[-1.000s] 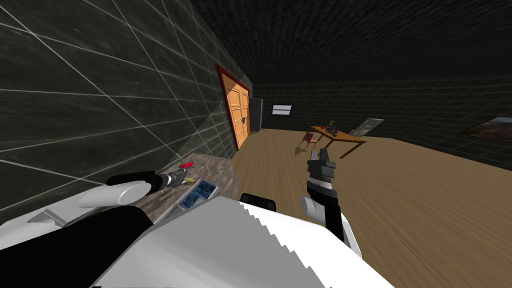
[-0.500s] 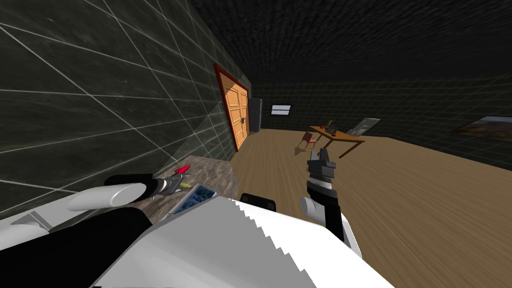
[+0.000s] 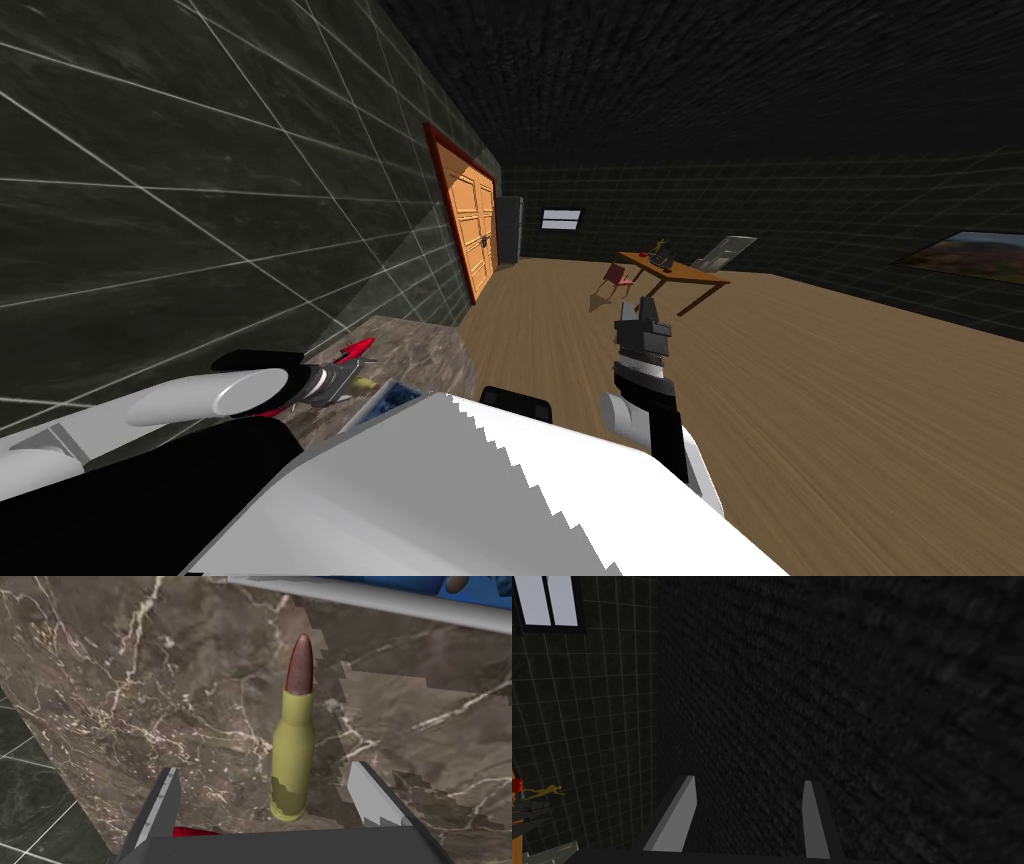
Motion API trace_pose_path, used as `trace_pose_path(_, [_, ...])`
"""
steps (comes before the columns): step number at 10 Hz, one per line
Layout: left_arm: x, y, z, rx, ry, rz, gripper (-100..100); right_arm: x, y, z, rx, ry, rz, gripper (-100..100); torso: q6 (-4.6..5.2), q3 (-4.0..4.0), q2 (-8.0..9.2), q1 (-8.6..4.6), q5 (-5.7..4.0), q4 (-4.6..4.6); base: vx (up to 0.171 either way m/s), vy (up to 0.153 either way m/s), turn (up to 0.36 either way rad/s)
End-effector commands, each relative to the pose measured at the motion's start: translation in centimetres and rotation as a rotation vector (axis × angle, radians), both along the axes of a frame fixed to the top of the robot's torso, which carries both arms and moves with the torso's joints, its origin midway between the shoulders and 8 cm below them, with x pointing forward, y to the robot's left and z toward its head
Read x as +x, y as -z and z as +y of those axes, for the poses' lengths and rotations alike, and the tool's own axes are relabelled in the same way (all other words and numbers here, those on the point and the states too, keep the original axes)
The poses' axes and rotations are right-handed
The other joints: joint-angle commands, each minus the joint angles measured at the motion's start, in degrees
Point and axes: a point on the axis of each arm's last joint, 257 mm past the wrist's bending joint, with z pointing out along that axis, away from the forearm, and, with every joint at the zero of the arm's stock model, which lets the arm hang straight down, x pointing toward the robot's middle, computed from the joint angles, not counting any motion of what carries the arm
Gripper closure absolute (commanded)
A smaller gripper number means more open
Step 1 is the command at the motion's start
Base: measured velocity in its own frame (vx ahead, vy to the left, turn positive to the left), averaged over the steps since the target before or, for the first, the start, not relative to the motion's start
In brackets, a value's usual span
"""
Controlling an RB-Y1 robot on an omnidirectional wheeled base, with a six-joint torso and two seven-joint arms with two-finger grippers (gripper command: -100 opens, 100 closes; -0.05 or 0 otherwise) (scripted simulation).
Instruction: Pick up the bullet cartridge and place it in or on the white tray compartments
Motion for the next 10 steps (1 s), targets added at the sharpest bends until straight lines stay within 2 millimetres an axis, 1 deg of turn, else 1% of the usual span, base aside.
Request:
trace_pose_path(1, [-1.7, 0.5, -0.5, -0.025, -0.006, 0.062, -100, 0.0, 0.0, 0.0, 0.0, 0.0, 0.0, 0, 0.0, 0.0, 0.0, 0.0, 0.0, 0.0, 0.069, 0.037, -0.026])
trace_pose_path(2, [-2.9, 0.9, -0.8, -0.043, -0.008, 0.102, -100, 0.0, 0.0, 0.0, 0.0, 0.0, 0.0, 0, 0.0, -0.02, -0.04, -0.01, -0.01, -0.01, 0.089, 0.051, -0.03])
trace_pose_path(3, [-3.1, 0.9, -0.9, -0.045, -0.009, 0.109, -100, 0.0, 0.0, 0.0, 0.0, 0.0, 0.0, 0, 0.0, -0.06, -0.1, 0.03, 0.01, -0.02, 0.072, 0.046, -0.012])
trace_pose_path(5, [-5.4, 1.5, -1.7, -0.079, -0.014, 0.188, -100, 0.0, 0.0, 0.0, 0.0, 0.0, 0.0, 0, 0.0, -0.03, -0.05, 0.03, 0.0, -0.01, 0.07, 0.058, -0.016])
trace_pose_path(8, [-7.8, 2.0, -2.6, -0.114, -0.018, 0.264, -100, 0.0, 0.0, 0.0, 0.0, 0.0, 0.0, 0, 0.0, -0.04, -0.07, 0.03, 0.01, -0.02, 0.069, 0.047, -0.008])
trace_pose_path(9, [-7.6, 1.9, -2.5, -0.107, -0.018, 0.248, -100, 0.0, 0.0, 0.0, 0.0, 0.0, 0.0, 0, -0.01, -0.01, -0.01, -0.07, -0.01, -0.01, 0.02, 0.007, 0.001])
trace_pose_path(10, [-7.7, 1.9, -2.5, -0.108, -0.017, 0.252, 0, 0.0, 0.0, 0.0, 0.0, 0.0, 0.0, 0, 0.0, 0.05, 0.1, -0.13, -0.03, 0.02, 0.0, 0.0, 0.0])
